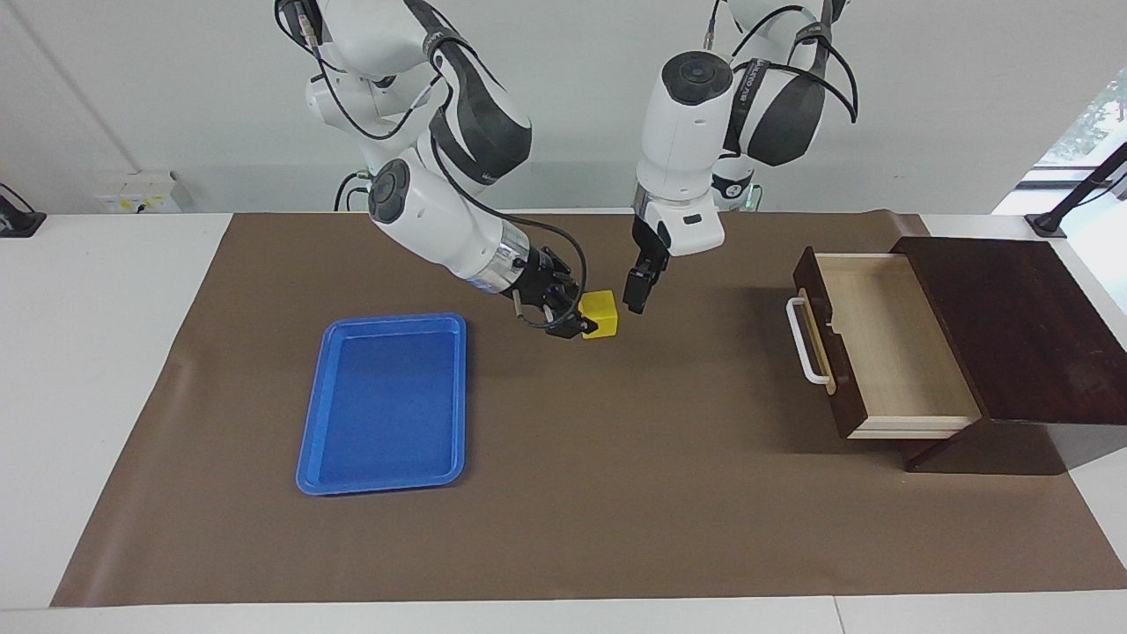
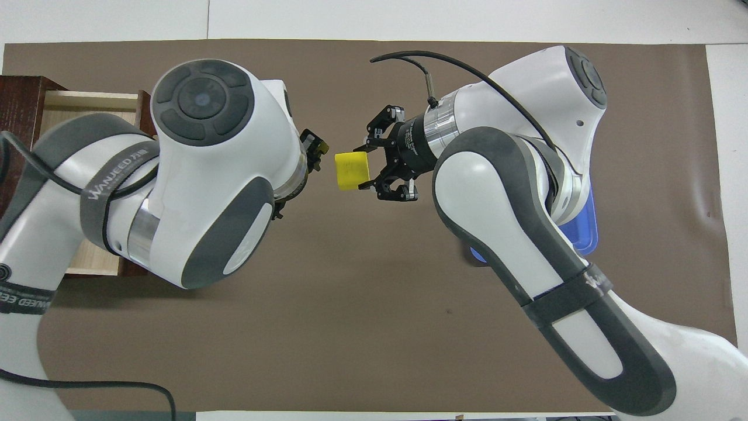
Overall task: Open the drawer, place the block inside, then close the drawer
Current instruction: 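Grasp the block with the left gripper while the right gripper holds it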
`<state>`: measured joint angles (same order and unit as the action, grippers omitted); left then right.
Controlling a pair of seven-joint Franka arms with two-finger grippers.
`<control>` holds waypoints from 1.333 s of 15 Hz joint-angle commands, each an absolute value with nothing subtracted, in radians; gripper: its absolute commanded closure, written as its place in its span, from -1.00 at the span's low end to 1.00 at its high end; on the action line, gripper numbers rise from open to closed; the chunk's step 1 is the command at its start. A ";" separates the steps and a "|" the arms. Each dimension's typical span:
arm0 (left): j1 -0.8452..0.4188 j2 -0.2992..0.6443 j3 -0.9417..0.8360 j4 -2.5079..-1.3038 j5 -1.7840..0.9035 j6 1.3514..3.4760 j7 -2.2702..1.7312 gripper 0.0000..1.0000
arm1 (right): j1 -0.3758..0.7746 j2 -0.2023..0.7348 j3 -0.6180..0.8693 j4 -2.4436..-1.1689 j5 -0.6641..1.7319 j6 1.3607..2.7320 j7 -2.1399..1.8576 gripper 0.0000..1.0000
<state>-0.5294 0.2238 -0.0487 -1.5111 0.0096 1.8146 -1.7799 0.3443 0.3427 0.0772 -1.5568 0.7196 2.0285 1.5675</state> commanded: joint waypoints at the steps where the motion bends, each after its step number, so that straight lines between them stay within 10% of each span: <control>1: -0.517 0.245 -0.041 -1.483 -0.002 1.890 -2.081 -1.00 | 0.330 0.351 0.086 -1.531 0.701 2.022 1.589 1.00; 14: -0.614 0.302 -0.041 -1.476 0.023 1.924 -2.267 -0.96 | 0.328 0.351 0.086 -1.529 0.707 2.023 1.589 1.00; 18: -0.612 0.305 -0.041 -1.471 0.023 1.936 -2.269 0.87 | 0.328 0.351 0.086 -1.529 0.707 2.023 1.589 1.00; 20: -0.609 0.305 -0.041 -1.467 0.021 1.936 -2.269 1.00 | 0.327 0.351 0.086 -1.529 0.709 2.025 1.589 1.00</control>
<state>-0.5971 0.2883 -0.0467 -1.4945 0.0108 1.9401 -2.2565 0.3374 0.3429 0.0780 -1.5497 0.7191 2.0259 1.5620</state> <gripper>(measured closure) 0.436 0.449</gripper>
